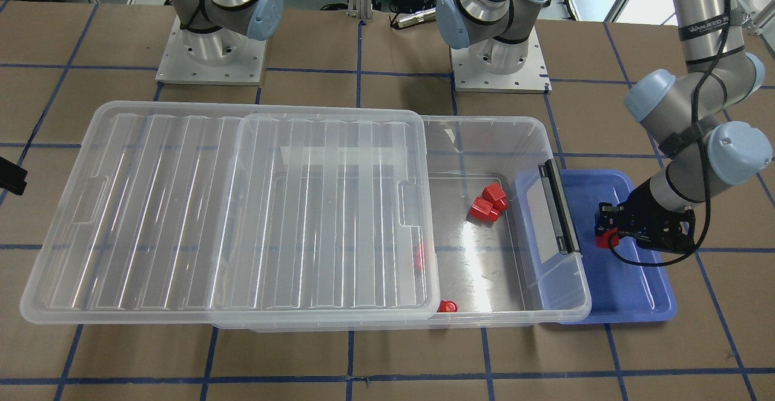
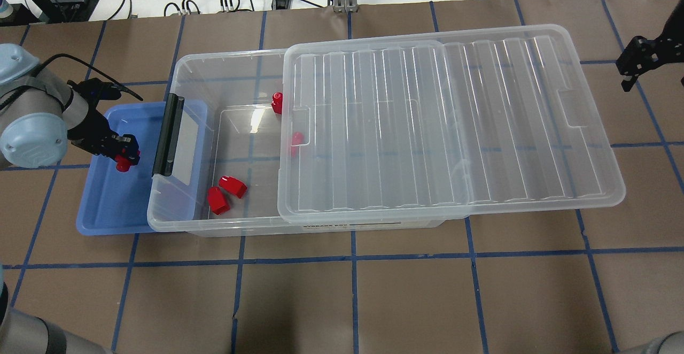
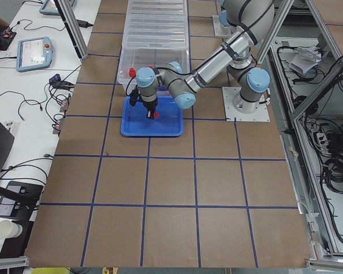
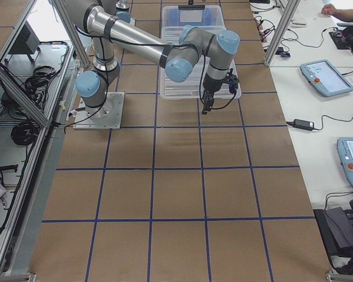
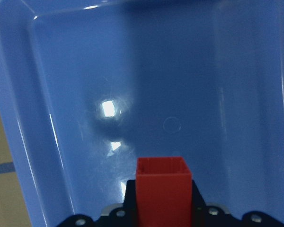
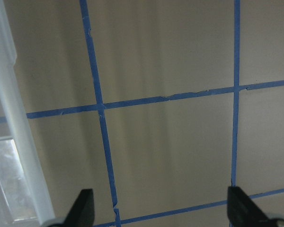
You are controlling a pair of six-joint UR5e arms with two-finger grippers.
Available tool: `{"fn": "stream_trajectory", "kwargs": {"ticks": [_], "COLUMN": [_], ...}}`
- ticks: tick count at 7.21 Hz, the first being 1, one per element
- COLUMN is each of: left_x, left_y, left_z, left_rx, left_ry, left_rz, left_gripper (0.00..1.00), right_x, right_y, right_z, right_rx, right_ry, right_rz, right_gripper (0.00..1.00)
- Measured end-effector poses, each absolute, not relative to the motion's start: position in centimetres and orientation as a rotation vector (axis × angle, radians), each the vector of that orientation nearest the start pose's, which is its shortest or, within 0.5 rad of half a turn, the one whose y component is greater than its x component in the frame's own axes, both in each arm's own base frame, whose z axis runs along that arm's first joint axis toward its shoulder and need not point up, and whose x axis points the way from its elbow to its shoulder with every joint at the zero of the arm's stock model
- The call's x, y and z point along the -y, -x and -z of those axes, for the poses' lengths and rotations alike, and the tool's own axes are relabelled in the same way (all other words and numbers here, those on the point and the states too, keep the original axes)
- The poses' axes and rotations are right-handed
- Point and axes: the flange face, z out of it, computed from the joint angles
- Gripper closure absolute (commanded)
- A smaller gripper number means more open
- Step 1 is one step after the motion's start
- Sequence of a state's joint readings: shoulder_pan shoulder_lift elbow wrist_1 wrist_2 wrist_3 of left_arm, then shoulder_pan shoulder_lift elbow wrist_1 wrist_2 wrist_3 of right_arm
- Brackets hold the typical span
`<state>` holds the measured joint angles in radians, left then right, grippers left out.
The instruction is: Place red block in blue tray from box
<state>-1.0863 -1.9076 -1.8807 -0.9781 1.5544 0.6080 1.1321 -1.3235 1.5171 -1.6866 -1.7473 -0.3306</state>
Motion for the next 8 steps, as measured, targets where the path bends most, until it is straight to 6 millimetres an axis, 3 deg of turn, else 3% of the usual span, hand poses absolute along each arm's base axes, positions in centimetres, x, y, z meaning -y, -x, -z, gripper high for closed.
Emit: {"fn": "stream_trajectory", "kwargs": {"ticks": [1,2,4,6,8], "left_x": [54.8,54.9,55.0,53.6,51.6], "left_y": [-13.5,-13.1,-10.3,-5.3,1.9], "left_z": [-23.2,-25.4,-33.1,-40.4,-45.0], "left_rx": [-3.166,-3.142,-3.124,-3.134,-3.117], "left_ry": [-0.184,-0.176,-0.16,-0.066,-0.057], "left_rz": [-0.043,-0.028,-0.068,-0.146,-0.092], "left_gripper": [0.0,0.0,0.0,0.0,0.0], "right_x": [57.6,57.6,57.3,57.0,56.9], "right_y": [14.3,14.3,14.0,13.5,12.6], "right_z": [-38.6,-37.9,-36.5,-35.8,-35.6], "right_rx": [-3.264,-3.266,-3.257,-3.244,-3.237], "right_ry": [-0.167,-0.171,-0.183,-0.178,-0.156], "right_rz": [-0.222,-0.211,-0.225,-0.243,-0.259], "right_gripper": [0.0,0.0,0.0,0.0,0.0]}}
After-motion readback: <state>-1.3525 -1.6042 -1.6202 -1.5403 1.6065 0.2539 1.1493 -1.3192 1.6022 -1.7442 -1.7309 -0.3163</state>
